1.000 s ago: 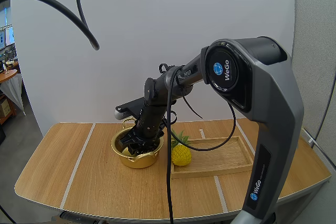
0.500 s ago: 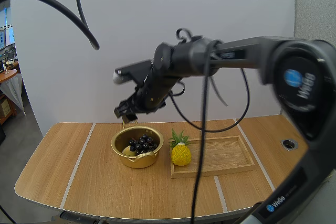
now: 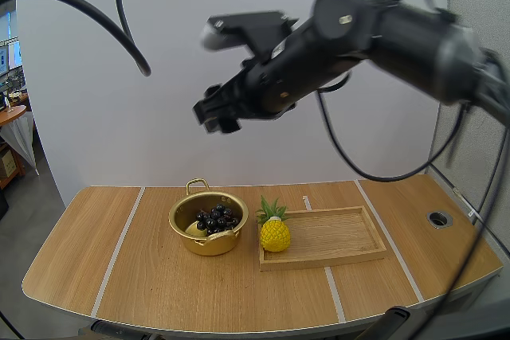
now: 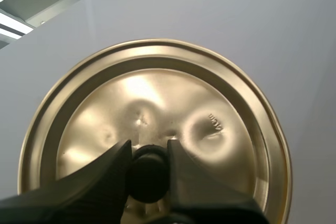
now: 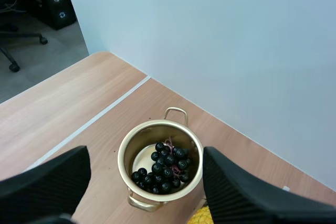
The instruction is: Open the pot, put the grape inside, and close it
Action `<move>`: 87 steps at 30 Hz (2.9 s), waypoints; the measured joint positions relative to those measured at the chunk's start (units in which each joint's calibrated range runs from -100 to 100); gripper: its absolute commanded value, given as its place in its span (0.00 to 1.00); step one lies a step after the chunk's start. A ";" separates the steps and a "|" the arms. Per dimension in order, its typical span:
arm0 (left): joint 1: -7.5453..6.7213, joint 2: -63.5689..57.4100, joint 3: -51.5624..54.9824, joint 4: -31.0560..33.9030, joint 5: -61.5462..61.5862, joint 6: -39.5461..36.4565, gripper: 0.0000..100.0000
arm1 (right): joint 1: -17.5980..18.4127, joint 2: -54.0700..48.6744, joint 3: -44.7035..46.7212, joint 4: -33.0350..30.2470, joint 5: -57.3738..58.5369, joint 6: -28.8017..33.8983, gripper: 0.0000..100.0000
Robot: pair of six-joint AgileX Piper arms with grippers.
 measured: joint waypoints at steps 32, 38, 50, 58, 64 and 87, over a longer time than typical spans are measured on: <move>0.00 0.00 0.00 0.00 0.00 0.00 0.00 | -2.83 -42.36 23.38 -5.86 20.41 6.73 1.00; 0.00 0.00 0.00 0.00 0.00 0.00 0.00 | -3.28 -44.93 27.06 -6.32 20.39 6.73 1.00; 0.00 0.00 0.00 0.00 0.00 0.00 0.00 | -4.14 -45.77 28.48 -6.72 20.39 6.92 0.00; 0.00 0.00 0.00 0.00 0.00 0.00 0.00 | -4.14 -45.77 28.48 -6.72 20.39 6.92 0.00; 0.00 0.00 0.00 0.00 0.00 0.00 0.00 | -4.14 -46.00 28.48 -6.72 22.13 6.92 0.00; 0.00 -0.63 0.00 0.00 12.07 0.00 0.00 | -5.69 -49.14 28.48 -5.31 24.41 6.92 0.00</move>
